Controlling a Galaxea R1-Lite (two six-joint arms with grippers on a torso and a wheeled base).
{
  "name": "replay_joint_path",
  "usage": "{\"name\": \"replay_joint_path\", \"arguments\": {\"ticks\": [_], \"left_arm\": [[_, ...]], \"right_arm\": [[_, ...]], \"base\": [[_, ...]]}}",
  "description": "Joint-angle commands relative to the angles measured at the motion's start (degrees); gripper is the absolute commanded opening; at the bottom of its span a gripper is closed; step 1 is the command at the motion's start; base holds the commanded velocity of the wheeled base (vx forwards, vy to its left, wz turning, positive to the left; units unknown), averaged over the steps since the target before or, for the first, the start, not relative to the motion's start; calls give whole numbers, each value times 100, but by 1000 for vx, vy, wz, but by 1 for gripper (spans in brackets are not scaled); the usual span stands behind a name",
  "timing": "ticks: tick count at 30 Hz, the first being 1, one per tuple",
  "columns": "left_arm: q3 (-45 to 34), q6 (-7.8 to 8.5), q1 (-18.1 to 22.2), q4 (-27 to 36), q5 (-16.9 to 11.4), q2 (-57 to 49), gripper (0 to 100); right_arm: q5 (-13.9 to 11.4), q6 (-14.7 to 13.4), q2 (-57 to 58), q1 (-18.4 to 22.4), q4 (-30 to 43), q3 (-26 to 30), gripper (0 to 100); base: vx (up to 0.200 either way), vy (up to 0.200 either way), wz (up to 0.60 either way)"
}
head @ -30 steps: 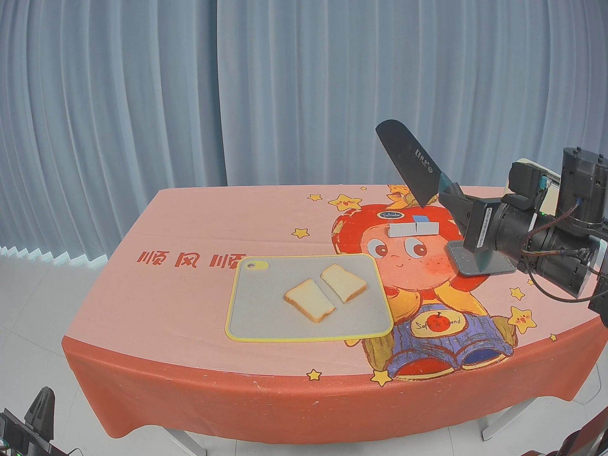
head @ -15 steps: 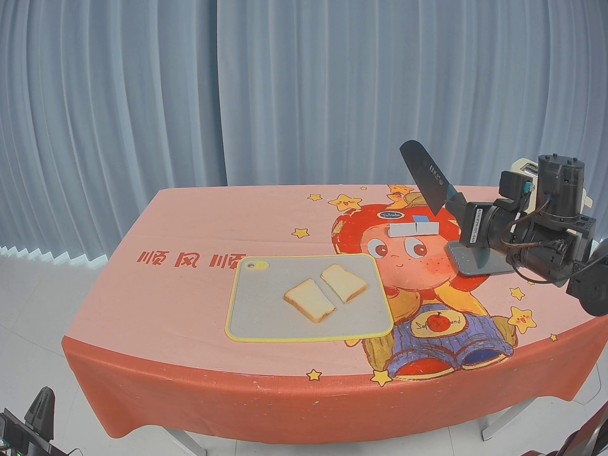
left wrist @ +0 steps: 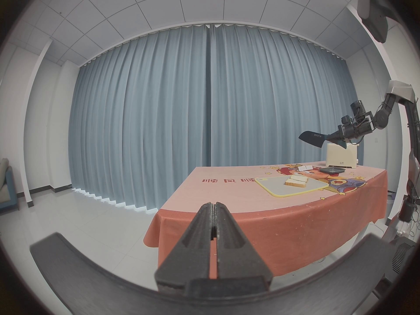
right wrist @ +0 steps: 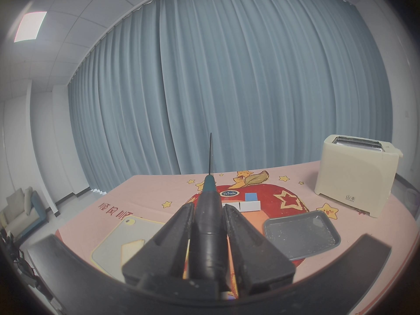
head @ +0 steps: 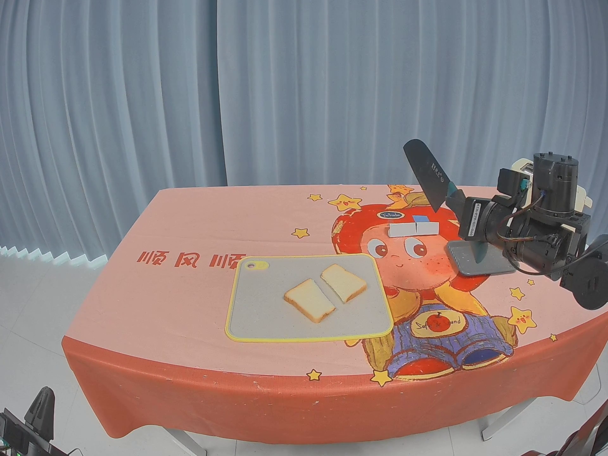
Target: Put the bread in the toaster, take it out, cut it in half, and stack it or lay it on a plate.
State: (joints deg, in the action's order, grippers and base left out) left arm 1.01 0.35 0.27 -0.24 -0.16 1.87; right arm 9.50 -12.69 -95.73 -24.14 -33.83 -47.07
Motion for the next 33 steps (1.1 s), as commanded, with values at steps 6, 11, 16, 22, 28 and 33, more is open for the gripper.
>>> {"name": "replay_joint_path", "arguments": {"ticks": [6, 11, 16, 22, 28, 33], "left_arm": [[-101, 0, 0, -2, -2, 16, 0], [-101, 0, 0, -2, -2, 16, 0], [-101, 0, 0, -2, -2, 7, 0], [-101, 0, 0, -2, -2, 7, 0], [-101, 0, 0, -2, -2, 16, 0], [-101, 0, 0, -2, -2, 16, 0]], "right_arm": [[-18, -93, -86, 32, -18, -48, 0], [-132, -93, -200, 181, -27, -74, 0], [-132, -93, -227, 164, -18, -57, 0], [-123, -93, -288, 173, -27, -66, 0], [-123, -84, -314, 164, -27, -57, 0], [-123, -84, -402, 181, -27, -74, 0]], "base": [[0, 0, 0], [0, 0, 0], [0, 0, 0], [0, 0, 0], [0, 0, 0], [0, 0, 0]]}}
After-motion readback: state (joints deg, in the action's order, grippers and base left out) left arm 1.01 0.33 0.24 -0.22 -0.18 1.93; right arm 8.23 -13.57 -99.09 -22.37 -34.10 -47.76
